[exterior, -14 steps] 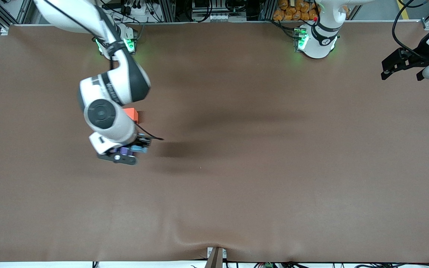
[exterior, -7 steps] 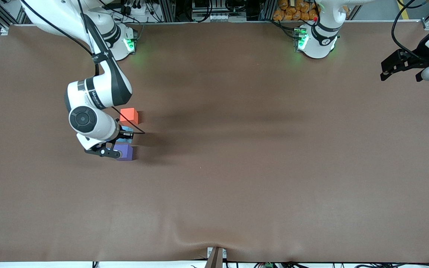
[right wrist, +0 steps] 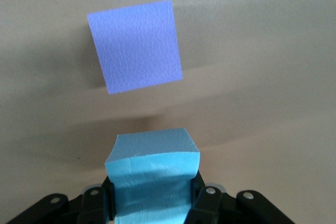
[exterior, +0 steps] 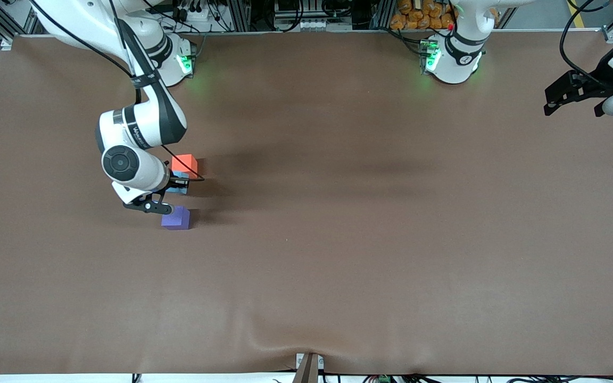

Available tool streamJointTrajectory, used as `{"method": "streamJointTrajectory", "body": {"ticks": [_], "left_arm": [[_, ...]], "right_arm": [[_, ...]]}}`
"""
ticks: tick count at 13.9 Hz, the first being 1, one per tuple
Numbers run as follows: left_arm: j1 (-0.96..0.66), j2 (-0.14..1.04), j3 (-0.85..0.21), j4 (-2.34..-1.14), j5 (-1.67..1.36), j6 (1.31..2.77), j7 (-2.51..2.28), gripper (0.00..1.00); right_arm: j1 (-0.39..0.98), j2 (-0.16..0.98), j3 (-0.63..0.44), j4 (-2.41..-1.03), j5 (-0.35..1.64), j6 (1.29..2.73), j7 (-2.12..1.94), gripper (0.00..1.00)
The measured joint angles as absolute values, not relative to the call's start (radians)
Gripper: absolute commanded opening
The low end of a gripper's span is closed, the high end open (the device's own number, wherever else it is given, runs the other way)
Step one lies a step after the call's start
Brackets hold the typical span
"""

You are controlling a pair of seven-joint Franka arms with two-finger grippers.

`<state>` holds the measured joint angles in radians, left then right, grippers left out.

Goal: Place blue block between orange and purple blocks
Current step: 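Lower the blue cube between the orange and purple cubes, open the right gripper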

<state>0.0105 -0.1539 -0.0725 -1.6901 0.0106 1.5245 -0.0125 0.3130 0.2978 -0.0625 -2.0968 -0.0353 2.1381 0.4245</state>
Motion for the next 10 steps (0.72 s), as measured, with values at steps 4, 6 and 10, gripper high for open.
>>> {"method": "streamJointTrajectory", "body": {"ticks": [4, 6, 10], "left_arm": [[0.012, -0.154, -0.071, -1.690, 0.011, 1.525, -0.012, 1.00], [0.012, -0.154, -0.071, -1.690, 0.011, 1.525, -0.012, 1.00], [0.012, -0.154, -0.071, -1.690, 0.011, 1.525, -0.012, 1.00]], "right_arm": [[0.310, 0.298, -0.061, -2.112, -0.035, 2.201, 0.412, 0.13], [0.310, 0.302, -0.060, -2.121, -0.035, 2.215, 0.403, 0.13], [0.310, 0.316, -0.060, -2.169, -0.035, 2.311, 0.397, 0.13]]}}
